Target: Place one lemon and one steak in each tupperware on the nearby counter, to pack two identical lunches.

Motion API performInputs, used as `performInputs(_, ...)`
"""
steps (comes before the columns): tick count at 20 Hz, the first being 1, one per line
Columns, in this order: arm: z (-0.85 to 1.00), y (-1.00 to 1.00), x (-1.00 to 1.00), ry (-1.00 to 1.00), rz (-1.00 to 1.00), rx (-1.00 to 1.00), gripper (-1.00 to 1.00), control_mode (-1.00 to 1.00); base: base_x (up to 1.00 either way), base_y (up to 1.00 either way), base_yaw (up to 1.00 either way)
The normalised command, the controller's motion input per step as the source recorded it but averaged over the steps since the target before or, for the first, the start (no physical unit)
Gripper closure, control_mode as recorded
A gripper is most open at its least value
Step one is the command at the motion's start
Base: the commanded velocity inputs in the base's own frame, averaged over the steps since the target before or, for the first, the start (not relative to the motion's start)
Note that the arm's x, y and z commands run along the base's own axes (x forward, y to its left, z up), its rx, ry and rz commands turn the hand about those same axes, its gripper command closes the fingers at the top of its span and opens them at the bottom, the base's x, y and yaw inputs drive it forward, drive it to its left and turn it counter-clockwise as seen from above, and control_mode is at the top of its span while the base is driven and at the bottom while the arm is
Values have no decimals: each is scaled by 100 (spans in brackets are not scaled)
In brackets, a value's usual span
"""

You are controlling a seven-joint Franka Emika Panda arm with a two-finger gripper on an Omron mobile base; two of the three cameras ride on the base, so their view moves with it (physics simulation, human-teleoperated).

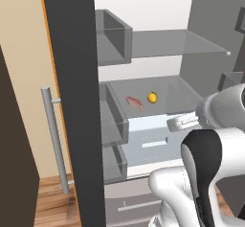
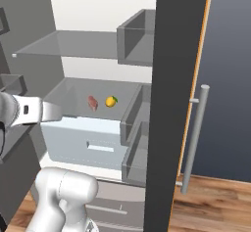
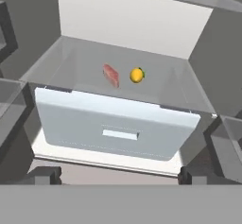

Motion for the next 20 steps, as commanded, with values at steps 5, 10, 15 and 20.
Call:
performInputs(5, -17, -5, 62, 15, -4, 0, -100, -100, 0, 0, 0)
performInputs(10, -42, -10, 57, 4, 0, 0, -100, -100, 0, 0, 0)
performInputs(15, -68, 0, 33, -20, 0, 1, -100, -100, 0, 0, 0)
performInputs(20, -43, 0, 43, -15, 0, 10, -100, -100, 0, 0, 0)
